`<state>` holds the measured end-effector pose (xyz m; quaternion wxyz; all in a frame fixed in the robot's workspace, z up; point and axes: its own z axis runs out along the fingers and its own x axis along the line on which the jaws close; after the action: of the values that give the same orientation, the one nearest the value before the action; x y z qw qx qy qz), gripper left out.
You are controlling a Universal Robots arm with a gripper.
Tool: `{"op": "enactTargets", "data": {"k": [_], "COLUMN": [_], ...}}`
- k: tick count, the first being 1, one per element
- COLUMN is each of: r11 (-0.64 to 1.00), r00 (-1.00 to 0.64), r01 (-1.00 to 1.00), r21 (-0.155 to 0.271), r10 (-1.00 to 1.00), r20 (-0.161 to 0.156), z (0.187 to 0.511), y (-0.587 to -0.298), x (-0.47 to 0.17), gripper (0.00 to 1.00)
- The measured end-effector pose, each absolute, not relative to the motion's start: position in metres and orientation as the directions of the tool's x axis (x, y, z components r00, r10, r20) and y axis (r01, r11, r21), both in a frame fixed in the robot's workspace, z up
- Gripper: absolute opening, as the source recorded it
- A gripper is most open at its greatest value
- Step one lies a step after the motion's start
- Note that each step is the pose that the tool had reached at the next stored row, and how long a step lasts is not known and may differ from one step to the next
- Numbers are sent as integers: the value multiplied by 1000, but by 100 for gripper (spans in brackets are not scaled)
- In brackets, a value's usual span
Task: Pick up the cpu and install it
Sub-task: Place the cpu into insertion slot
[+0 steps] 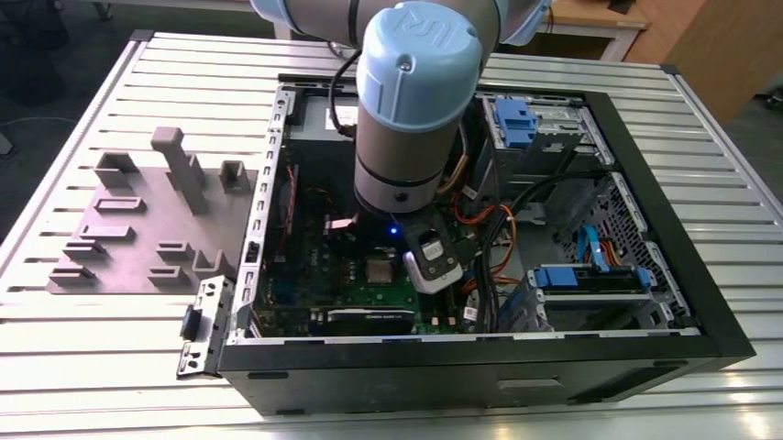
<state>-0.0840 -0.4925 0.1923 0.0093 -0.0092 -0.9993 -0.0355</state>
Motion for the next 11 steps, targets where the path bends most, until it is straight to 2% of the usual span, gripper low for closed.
{"op": "enactTargets", "data": {"k": [7,8,9,10,11], "r11": [997,997,997,997,997], "r00": [-1000,-1000,-1000,-1000,-999], "r01": [19,19,19,19,20], "r21": [72,72,72,72,72], "r10": [18,18,18,18,18], "r20": [20,21,23,25,27], "z": [200,201,203,203,204], "y": [-492,-492,-492,-492,-492], "x": [-84,-84,-84,-83,-83], "gripper": [53,52,45,45,39]}}
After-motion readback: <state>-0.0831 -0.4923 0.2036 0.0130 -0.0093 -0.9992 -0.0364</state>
